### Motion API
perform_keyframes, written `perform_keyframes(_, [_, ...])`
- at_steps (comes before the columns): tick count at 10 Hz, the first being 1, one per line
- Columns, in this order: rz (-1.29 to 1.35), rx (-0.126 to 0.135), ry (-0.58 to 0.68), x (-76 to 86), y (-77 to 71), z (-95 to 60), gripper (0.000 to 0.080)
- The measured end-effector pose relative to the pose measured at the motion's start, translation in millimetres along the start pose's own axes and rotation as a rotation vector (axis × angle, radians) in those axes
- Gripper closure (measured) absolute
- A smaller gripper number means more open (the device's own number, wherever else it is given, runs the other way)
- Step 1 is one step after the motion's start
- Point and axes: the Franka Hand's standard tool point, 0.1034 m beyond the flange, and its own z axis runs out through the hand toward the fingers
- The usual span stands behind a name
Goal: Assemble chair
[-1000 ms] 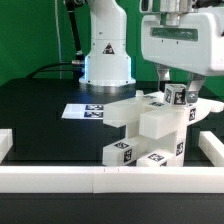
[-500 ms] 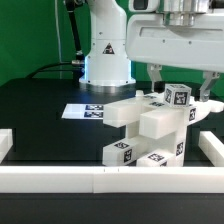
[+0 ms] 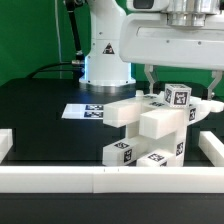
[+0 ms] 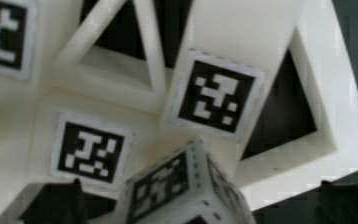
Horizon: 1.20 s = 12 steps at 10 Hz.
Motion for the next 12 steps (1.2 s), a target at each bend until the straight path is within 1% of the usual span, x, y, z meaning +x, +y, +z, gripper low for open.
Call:
perform_keyframes(2, [-0.143,0.0,0.0,0.1,0.2,0.0,0.015])
perform_keyframes(3, [-0.168,0.0,0.0,0.1,0.2,0.0,0.015])
perform_keyframes(4, [-0.289,-0.008,0.001,0.9,2.0,0.1,0.015])
perform_keyframes(6, [-0.39,-0.01,0.001,3.0,6.0,0.2,0.015])
perform_keyframes(8, [-0.387,-0.01,0.001,3.0,6.1,0.2,0.0412])
perform_keyframes(9, [-0.386,-0.01,0.001,3.1,6.3,0.1,0.0515])
perform_keyframes(12, [-0.363,-0.01,0.001,3.2,6.3,0.2,0.0514])
